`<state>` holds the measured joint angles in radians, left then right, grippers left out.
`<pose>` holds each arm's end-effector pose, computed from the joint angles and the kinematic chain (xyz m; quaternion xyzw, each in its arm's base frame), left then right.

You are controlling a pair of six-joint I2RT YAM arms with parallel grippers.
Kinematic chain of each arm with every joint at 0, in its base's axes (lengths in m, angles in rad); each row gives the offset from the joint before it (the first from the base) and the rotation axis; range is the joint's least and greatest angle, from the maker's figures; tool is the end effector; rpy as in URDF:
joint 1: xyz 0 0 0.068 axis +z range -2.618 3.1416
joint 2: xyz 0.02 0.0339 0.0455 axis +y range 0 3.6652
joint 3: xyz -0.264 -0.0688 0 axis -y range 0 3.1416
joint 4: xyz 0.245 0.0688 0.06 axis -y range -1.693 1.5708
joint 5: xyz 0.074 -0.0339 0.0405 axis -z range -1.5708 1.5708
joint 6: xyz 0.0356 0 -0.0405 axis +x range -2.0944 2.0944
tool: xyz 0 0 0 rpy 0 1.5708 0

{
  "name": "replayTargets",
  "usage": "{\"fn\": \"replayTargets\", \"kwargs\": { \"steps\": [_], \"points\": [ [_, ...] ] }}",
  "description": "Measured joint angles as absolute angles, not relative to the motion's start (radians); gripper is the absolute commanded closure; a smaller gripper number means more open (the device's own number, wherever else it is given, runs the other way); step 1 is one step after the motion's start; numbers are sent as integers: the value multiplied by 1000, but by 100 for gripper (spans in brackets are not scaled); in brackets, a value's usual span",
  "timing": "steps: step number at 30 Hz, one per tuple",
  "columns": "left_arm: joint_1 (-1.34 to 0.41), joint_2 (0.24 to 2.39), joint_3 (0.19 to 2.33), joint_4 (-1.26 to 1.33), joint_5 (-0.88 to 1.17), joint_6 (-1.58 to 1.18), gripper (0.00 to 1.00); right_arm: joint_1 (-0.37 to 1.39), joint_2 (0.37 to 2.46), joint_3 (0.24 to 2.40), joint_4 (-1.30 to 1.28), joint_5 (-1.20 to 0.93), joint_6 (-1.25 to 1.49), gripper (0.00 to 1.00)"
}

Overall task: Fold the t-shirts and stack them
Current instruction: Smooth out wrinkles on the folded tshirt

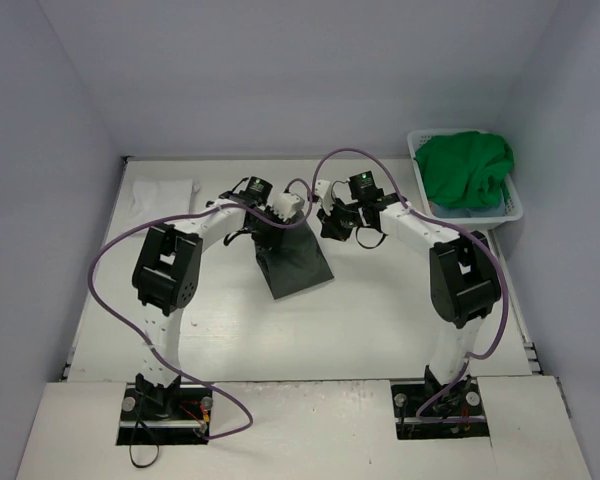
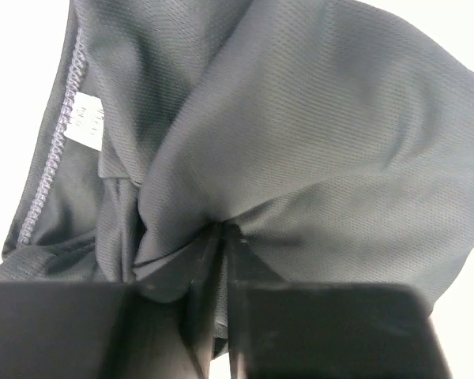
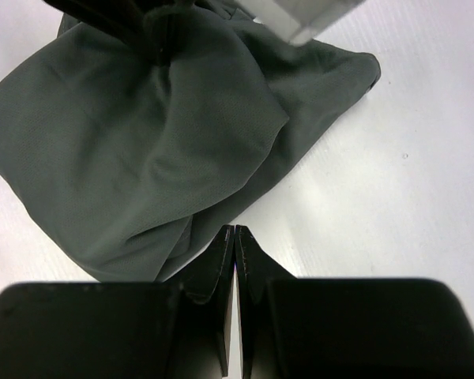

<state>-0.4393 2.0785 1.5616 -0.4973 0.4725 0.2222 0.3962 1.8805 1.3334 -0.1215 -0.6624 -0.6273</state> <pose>0.3975 -0.2047 0.1855 0.3644 0.8633 -0.2527 0.2411 0.3799 0.1827 0.2255 -0.5404 0.6726 0.2432 0.4433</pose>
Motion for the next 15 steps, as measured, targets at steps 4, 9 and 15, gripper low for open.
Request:
{"fn": "replayTargets", "kwargs": {
  "steps": [4, 9, 15],
  "points": [
    [-414, 2032, 1514, -484, 496, 196, 60, 404, 1880, 1335, -121, -663, -630, 100],
    [-340, 1901, 1436, -432, 523, 154, 37, 421, 1880, 1366, -119, -665, -632, 74],
    [-260, 1727, 1406, -358, 591, 121, 32, 427, 1880, 1407, -120, -670, -622, 66]
  ]
}}
